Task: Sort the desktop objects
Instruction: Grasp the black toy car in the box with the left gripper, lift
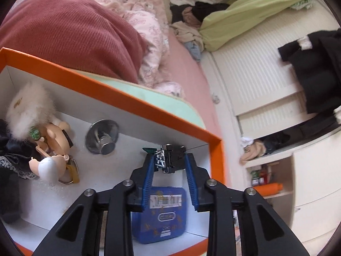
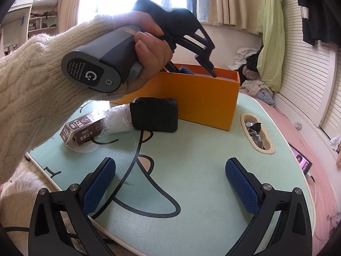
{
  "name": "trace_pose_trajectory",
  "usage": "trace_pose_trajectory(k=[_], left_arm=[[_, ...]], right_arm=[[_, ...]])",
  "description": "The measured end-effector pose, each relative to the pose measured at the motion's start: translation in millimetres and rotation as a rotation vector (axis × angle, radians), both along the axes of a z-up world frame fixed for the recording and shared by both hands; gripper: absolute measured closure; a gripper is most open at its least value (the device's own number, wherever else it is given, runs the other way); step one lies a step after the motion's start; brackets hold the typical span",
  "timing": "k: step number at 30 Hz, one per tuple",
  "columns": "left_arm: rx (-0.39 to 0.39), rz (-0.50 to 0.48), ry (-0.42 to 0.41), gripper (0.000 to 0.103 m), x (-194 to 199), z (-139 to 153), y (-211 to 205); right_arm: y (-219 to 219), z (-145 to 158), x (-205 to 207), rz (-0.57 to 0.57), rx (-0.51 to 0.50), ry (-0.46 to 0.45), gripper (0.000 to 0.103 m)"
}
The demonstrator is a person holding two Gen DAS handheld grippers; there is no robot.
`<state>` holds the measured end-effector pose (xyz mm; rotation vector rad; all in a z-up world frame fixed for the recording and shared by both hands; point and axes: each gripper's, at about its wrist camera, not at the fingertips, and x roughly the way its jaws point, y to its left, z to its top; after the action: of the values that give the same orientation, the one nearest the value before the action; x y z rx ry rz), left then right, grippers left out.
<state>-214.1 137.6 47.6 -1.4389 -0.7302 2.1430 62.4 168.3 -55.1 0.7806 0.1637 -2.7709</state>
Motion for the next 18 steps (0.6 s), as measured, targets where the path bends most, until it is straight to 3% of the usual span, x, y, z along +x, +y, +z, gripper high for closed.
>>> trace_pose_trajectory(k=[3, 5, 8, 11, 12, 13, 14, 16, 18], left_arm=[[-0.075, -0.020, -0.046, 0.069, -5, -6, 12], [-0.086, -0.036, -0.043, 0.049, -5, -4, 16], [-0.146, -0.035, -0.040, 0.030, -3, 2, 26], [-0.267, -0.053, -0.042, 0.033, -3, 6, 41], [-0.326, -0.051, -0.036, 0.039, -2, 6, 45], [-0.374, -0.057, -0.025, 0.056, -4, 7, 51], [-0.399, -0.074, -0.025, 0.065, -3, 6, 55], [-0.417, -0.098, -0.004, 0.069, -2, 6, 56], [-0.377, -0.093, 0.009, 0.071, 2, 6, 48]], right_arm=[[0, 0, 0, 0.000, -0.001, -0.001, 0.001], [-2, 0, 1, 0.000, -0.004, -0.002, 0.001], [-4, 1, 3, -0.002, -0.001, -0.001, 0.001], [-6, 0, 3, -0.003, -0.002, -0.002, 0.001], [-6, 0, 4, -0.004, -0.002, -0.002, 0.001], [-6, 0, 4, -0.004, -0.002, -0.002, 0.001], [-7, 0, 4, -0.004, -0.003, -0.003, 0.001], [-8, -1, 5, -0.004, -0.005, -0.004, 0.001], [-8, 0, 5, -0.005, -0.004, -0.003, 0.001]])
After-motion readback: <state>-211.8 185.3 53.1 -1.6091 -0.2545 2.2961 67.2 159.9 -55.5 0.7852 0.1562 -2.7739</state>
